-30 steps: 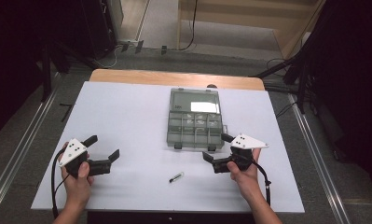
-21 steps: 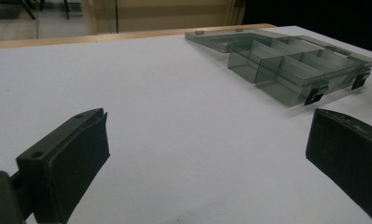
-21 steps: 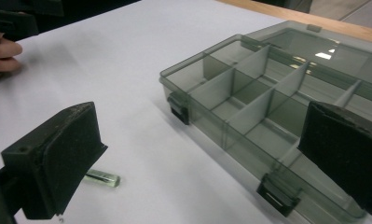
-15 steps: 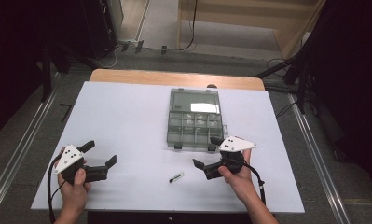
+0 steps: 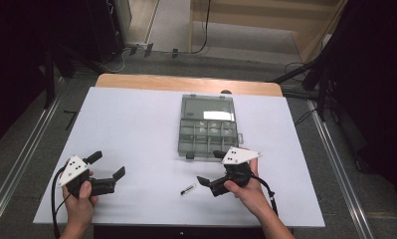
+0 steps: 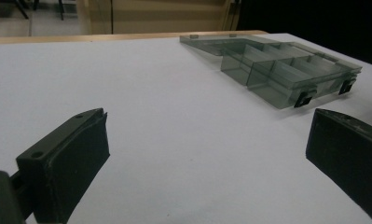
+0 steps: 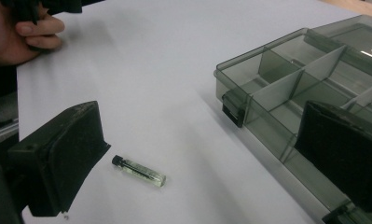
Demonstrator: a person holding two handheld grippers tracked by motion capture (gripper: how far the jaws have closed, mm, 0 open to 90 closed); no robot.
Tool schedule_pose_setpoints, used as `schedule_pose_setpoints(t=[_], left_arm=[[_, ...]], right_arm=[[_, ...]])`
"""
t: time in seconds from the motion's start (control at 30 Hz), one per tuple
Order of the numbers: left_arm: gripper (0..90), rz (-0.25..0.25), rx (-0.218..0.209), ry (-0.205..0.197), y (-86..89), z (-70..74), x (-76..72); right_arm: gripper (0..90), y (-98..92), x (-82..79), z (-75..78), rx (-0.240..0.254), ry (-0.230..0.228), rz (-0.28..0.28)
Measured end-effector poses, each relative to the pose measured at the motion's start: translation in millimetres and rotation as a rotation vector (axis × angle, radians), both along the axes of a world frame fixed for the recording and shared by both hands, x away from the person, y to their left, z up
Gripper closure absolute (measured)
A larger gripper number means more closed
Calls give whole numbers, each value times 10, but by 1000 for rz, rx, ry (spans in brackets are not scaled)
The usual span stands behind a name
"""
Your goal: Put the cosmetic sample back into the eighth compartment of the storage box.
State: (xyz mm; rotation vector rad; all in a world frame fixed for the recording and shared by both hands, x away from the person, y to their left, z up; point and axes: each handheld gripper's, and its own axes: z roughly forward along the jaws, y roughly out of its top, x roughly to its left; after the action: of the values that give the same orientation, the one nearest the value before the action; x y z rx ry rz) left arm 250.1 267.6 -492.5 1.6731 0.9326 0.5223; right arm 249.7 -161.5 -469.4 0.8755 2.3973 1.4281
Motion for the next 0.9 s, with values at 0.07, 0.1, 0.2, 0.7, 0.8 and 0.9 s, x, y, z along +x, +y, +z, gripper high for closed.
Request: schedule_pose_setpoints(t=[0.07, 0.1, 0.2, 0.7, 0.8, 0.9], left_arm=[[0, -3, 0, -2, 1, -1, 2], [0, -1, 2, -3, -2, -2, 4], [0, -1, 11, -6, -12, -4, 9], [0, -7, 17, -11, -20, -7, 9], [0, -11, 16, -7, -18, -7, 11], [0, -12, 15, -6, -20, -8, 15]], right_arm=[[12, 27, 8, -13, -9, 8, 17], [12, 44, 9, -20, -19, 9, 22], [12, 92, 5, -42, -34, 21, 43], [115, 298, -52, -135, -112, 38, 146], [116, 333, -63, -157, -120, 40, 151], [138, 366, -76, -180, -136, 36, 161]])
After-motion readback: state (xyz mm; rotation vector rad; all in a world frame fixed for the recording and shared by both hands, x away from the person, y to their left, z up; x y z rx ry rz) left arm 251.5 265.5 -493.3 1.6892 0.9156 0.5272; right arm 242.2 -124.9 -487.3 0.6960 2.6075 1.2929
